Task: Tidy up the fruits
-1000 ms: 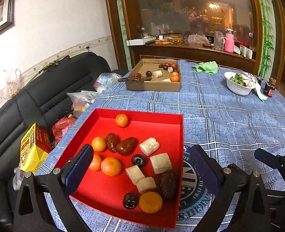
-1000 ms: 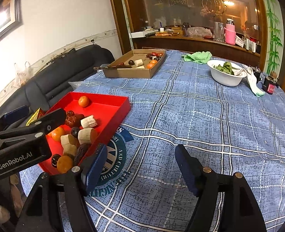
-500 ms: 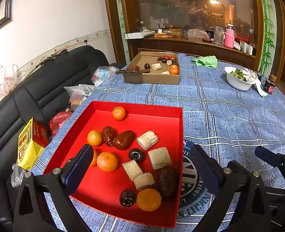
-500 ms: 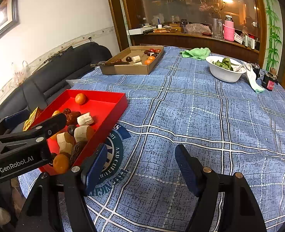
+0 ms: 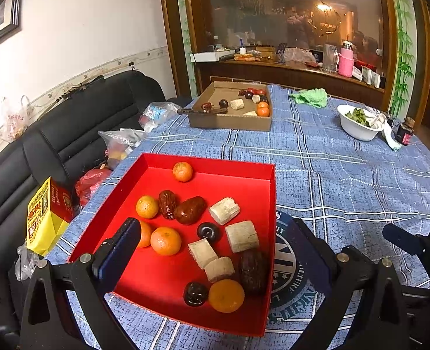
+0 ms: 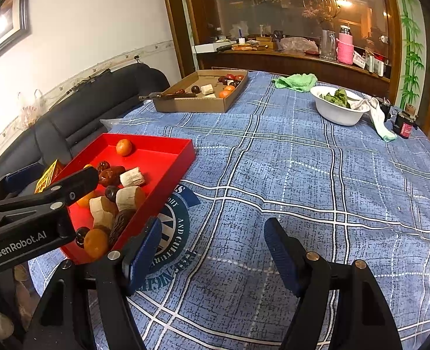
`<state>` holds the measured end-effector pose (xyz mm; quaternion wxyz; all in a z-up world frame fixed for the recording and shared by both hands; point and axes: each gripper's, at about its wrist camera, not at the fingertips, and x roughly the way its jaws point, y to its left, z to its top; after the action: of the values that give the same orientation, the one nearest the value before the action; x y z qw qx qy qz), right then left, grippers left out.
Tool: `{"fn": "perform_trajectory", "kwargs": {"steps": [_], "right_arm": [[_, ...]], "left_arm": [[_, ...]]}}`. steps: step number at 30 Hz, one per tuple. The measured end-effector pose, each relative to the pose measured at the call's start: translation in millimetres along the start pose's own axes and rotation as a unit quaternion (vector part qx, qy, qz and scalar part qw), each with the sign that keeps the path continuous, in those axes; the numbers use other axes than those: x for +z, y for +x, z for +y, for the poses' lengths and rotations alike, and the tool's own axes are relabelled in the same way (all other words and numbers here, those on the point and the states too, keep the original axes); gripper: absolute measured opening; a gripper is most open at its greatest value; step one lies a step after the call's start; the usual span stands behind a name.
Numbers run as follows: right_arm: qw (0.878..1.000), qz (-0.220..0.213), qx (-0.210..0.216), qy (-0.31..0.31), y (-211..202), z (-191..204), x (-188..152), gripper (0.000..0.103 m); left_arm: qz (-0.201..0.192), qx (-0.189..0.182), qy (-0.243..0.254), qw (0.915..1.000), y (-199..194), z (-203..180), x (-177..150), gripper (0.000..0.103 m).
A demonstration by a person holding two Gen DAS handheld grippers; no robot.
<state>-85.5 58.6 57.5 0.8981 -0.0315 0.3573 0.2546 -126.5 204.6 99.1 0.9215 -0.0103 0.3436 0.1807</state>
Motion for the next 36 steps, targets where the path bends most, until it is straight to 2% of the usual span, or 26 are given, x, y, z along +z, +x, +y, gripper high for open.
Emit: {"fn": "perform_trajectory", "kwargs": {"steps": [4, 6, 8, 10, 12, 14, 15, 19, 24, 30, 36], "right_arm": [[1.0, -0.008, -0.002, -0.005, -9, 5, 0, 0.077], [1.0, -0.014, -0.002, -0.008, -16, 8, -1, 0.077], [1.0, -0.026, -0.001, -0.008, -24, 10, -1, 0.077], [0.999, -0.034, -0.003, -0.008, -32, 12, -1, 0.077], [0.999, -0.045, -0.006, -0.009, -43, 13, -1, 0.077], [0.998, -0.057, -0.009, -0.008, -54, 13, -2, 0.078], [0.998, -0.066, -0.01, -0.008, -62, 12, -3, 0.078], [0.996, -0.09, -0.018, -0.004, -81, 10, -5, 0.083], [0.994, -0.107, -0.025, -0.009, -94, 14, -6, 0.085], [0.992, -0.12, -0.031, -0.024, -102, 21, -11, 0.087], [0.992, -0.114, -0.037, -0.05, -95, 32, -11, 0.088]], "left_arm": [[-0.031, 0.015, -0.006, 0.9994, -20, 3, 0, 0.1], [-0.063, 0.035, -0.013, 0.9973, -37, 6, 1, 0.1], [-0.117, 0.067, -0.02, 0.9906, -64, 10, 0, 0.1], [-0.169, 0.095, -0.035, 0.9804, -90, 15, -2, 0.103], [-0.219, 0.094, -0.055, 0.9696, -114, 20, -9, 0.103], [-0.253, 0.09, -0.065, 0.9612, -129, 24, -13, 0.103], [-0.259, 0.091, -0.063, 0.9595, -133, 24, -13, 0.103], [-0.259, 0.097, -0.041, 0.9602, -145, 18, -8, 0.103], [-0.251, 0.071, -0.037, 0.9646, -149, 13, -10, 0.103], [-0.214, 0.037, -0.056, 0.9746, -137, 17, -10, 0.103], [-0.179, 0.037, -0.065, 0.9811, -117, 20, -11, 0.103]]}}
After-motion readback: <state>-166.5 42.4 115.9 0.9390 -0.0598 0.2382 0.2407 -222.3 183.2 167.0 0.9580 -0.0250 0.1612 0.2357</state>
